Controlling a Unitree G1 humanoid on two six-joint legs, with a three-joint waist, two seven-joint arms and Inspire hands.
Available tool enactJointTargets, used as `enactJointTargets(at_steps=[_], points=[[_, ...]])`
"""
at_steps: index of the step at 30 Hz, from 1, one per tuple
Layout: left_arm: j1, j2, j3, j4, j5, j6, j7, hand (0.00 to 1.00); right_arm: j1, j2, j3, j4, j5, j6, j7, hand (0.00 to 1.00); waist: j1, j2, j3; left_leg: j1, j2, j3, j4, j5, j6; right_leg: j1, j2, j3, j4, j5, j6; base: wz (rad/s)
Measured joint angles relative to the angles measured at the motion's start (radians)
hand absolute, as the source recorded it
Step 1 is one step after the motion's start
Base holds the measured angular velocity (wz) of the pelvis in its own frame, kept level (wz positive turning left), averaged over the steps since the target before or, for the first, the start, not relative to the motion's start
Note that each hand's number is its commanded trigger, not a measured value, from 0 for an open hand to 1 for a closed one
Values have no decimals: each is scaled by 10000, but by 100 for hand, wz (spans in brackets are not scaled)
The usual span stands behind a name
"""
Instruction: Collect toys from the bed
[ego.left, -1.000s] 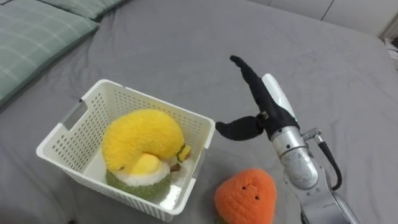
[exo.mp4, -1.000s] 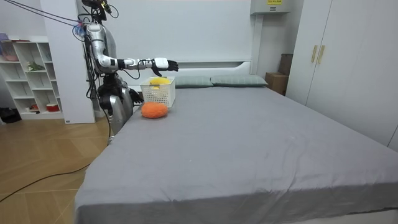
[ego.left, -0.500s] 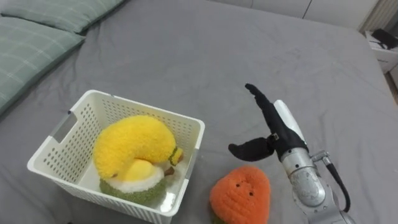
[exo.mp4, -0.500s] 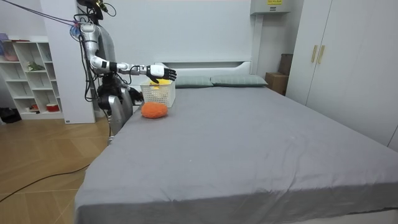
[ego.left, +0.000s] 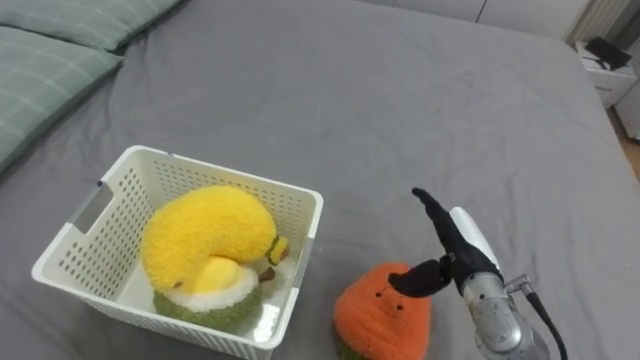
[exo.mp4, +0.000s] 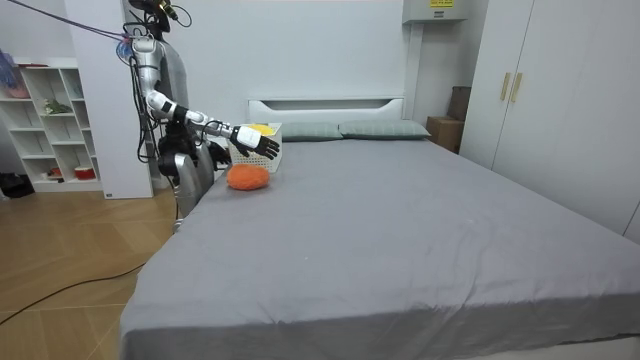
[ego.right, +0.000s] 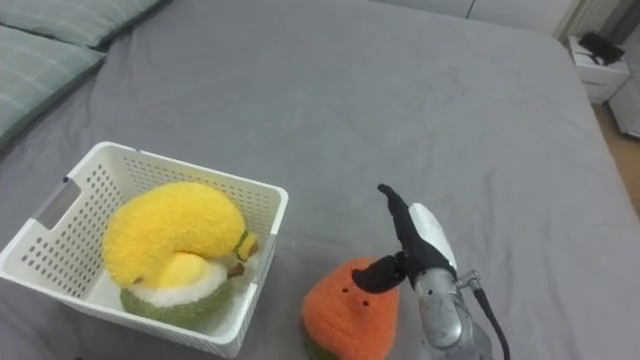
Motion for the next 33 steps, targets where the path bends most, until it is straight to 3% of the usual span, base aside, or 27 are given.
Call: enactJointTargets(at_steps=[4,15,31,33], points=[[-14,-22,-22,-19,-104,0,-78,0,2,50,23,528,8,3,9,0,-28,79,35,-42,4,-1,-23,-16,2,-61,4,7,0,-2,3,0],[-9,-24,-15,-128,-91,-1,-279,0,-14,196,410,1574,1,6,315,0,26,-76,-80,-73,-4,-60,-19,-16,3,-66,-8,-53,-6,-12,17,1],[20,-12,2,-249,-81,-20,-278,0,18,231,428,2024,-276,6,456,0,26,-138,7,-29,-26,-144,42,-23,4,80,-23,-91,-57,-15,21,1],[40,-13,3,-323,-78,-20,-278,0,19,231,427,2033,-408,6,456,20,27,-138,6,-32,-28,-143,45,-22,4,96,-18,-87,-97,-15,20,0]])
